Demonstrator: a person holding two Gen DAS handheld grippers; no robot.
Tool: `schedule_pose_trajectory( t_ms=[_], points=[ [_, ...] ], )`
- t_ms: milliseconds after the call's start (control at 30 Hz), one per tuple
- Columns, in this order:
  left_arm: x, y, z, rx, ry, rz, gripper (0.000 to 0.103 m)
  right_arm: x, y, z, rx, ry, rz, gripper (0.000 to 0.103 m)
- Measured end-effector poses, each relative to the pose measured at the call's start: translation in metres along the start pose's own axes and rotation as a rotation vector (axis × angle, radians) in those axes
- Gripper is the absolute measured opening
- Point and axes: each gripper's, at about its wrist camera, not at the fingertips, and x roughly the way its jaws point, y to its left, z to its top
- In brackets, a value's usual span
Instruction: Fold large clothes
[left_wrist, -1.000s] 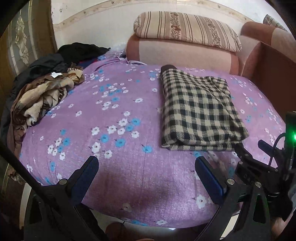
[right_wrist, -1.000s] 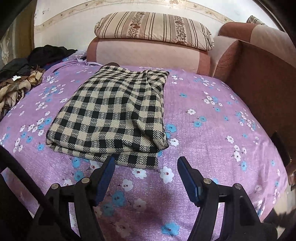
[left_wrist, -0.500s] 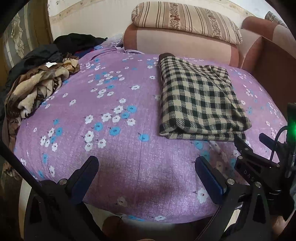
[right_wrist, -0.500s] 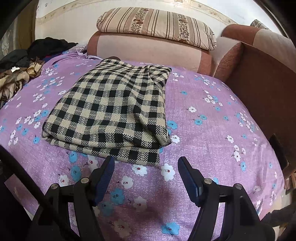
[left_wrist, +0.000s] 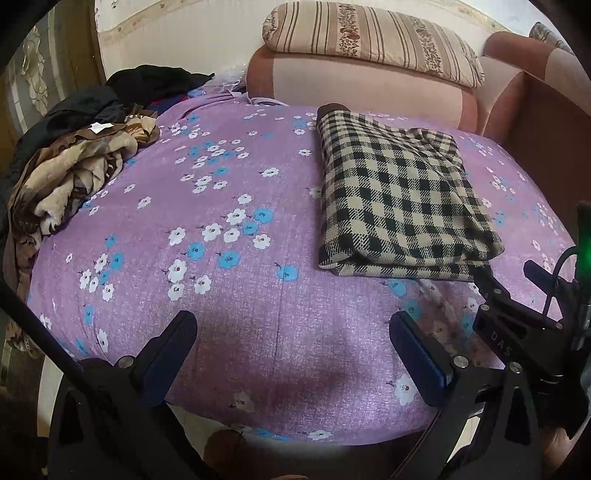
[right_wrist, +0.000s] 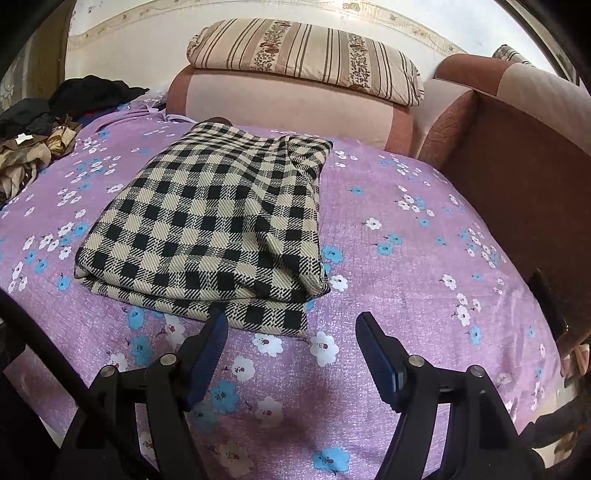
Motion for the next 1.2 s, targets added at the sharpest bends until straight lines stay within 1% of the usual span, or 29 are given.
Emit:
schedule_pose_trajectory(
  t_ms=[300,500,667,800,933,1200],
  points=[
    [-0.0025,-0.0008,0.0001,0.005,-0.006,-0.004,0.103,-0.0002,-0.0017,0.0016,0.012,-0.015,-0.016,0.076],
    [0.0022,-0.0009,-0.0034,-0.007,0.017,-0.015,0.103,-0.0029,0.0022,-0.001,-0.002,-0.019,-0.019,0.076],
    [0.003,-0.0025,-0.0038,0.004,0.011,-0.015,0.103,-0.0028,0.0023,-0.0008,0.001,-0.02,-0.018,0.077],
    [0.0059,-0.0039,-0.0035,0.008,0.031,-0.023,0.103,-0.0006,0.0011,-0.0004,0.004,-0.01,-0.014,0.077],
    [0.0054,-0.0055,-0.0028,0.006,0.022,-0.013,0.103,-0.0002,-0.0005,0.001,0.008,-0.014,-0.021,0.077],
    [0.0055,-0.0042,-0.0044,-0.002,0.035,-0.026,0.103,-0.0024,0.0026,-0.0004,-0.009,-0.02,-0.026,0.077]
  ],
)
